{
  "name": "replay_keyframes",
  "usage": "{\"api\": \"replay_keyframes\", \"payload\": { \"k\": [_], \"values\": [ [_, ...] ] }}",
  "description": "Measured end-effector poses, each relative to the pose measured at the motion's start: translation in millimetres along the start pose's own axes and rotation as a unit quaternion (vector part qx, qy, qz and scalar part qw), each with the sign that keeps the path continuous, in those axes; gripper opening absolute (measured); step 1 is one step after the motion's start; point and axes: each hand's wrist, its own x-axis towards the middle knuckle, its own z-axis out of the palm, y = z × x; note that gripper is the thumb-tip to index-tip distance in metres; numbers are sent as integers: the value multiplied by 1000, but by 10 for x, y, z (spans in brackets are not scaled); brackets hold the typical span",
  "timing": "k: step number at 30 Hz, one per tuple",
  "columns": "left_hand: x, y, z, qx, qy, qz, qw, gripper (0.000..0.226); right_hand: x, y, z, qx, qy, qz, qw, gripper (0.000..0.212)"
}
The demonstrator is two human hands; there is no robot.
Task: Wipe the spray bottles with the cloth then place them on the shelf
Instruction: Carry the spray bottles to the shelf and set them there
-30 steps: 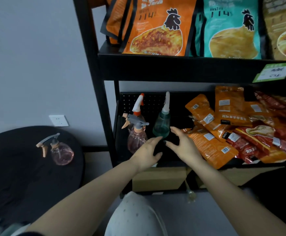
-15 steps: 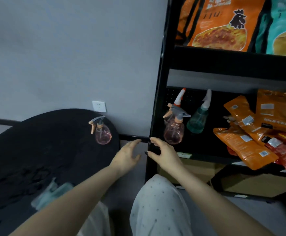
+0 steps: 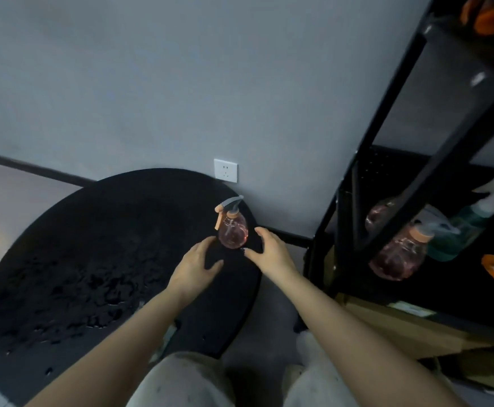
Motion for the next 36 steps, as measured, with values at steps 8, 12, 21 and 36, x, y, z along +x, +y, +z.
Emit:
{"api": "replay_keyframes", "payload": {
  "k": [8,12,21,36],
  "values": [
    [618,-539,103,-5,4,-30,1000,60,996,-156,455,53,53,20,997,50],
    [880,-635,141,0,3,-31,1000,62,1194,-167,592,73,89,11,993,31],
    [893,-544,166,21,-17,-14,1000,64,892,-164,492,57,97,-13,994,28],
    [-234,765,60,91,-119,246,958,52,-951,109,-823,70,104,-27,992,21]
  ]
}}
